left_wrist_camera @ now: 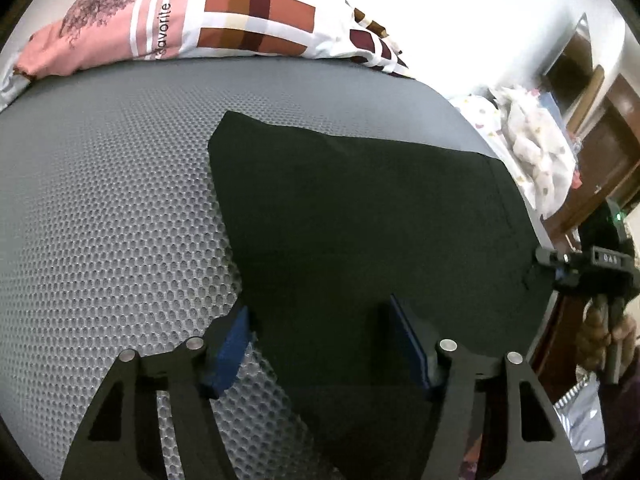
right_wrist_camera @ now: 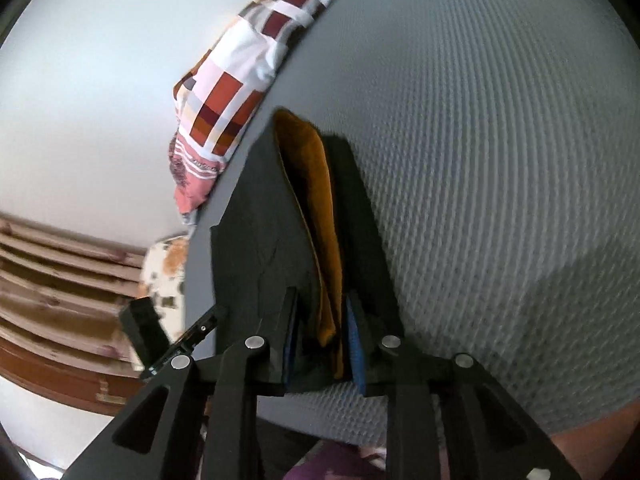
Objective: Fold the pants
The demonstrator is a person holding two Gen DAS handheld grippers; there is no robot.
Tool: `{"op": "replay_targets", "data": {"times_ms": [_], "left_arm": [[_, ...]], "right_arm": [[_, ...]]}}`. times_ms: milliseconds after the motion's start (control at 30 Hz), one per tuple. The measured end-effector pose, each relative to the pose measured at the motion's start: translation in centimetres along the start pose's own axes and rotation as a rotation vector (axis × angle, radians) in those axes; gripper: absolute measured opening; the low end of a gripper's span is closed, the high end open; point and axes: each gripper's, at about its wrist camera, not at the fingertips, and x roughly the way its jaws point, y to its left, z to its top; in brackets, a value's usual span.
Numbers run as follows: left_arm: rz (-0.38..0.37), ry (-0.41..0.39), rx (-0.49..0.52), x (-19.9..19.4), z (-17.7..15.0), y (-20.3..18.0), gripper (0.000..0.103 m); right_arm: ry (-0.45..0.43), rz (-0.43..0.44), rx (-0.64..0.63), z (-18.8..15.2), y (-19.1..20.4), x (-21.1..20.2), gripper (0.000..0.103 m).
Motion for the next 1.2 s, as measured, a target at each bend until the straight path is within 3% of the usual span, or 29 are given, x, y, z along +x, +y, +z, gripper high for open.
{"op": "replay_targets", "data": {"times_ms": [100, 267, 367, 433, 533, 833, 1200], "left_arm": [[-0.032, 0.017, -0.014, -0.1, 0.1, 0.5, 0.066], [-0.082, 0.028, -0.027, -0.2, 0.3, 0.9, 0.069], [-0.025, 0.024, 0.051, 0.1, 0.1, -0.4, 0.069], [0.055, 0.006, 0.115, 0.4, -0.4, -1.7, 0.068], [0.107, -0.013, 0.13, 0.4, -0.9, -2.3, 0.066], [0.159, -0.027, 0.146, 0.4, -0.9, -2.7, 0.061], [0.196, -0.038, 0.156, 0.3, -0.8, -3.0, 0.054]], "right_arm": [[0.015, -0.034, -0.041, 1.4, 0.7, 0.6, 0.036], [0.062, -0.045, -0.057, 3.3, 0.6, 2.7, 0.036], [0.093, -0.002, -0.071, 3.6, 0.6, 4.0, 0.035], [0.106, -0.001, -0.093, 3.6, 0.9, 4.7, 0.026], [0.099, -0.018, -0.124, 3.4, 1.2, 4.8, 0.022], [0.066, -0.062, -0.206, 2.6, 2.0, 4.7, 0.021], [0.053, -0.075, -0.204, 2.1, 2.4, 4.4, 0.021]]}}
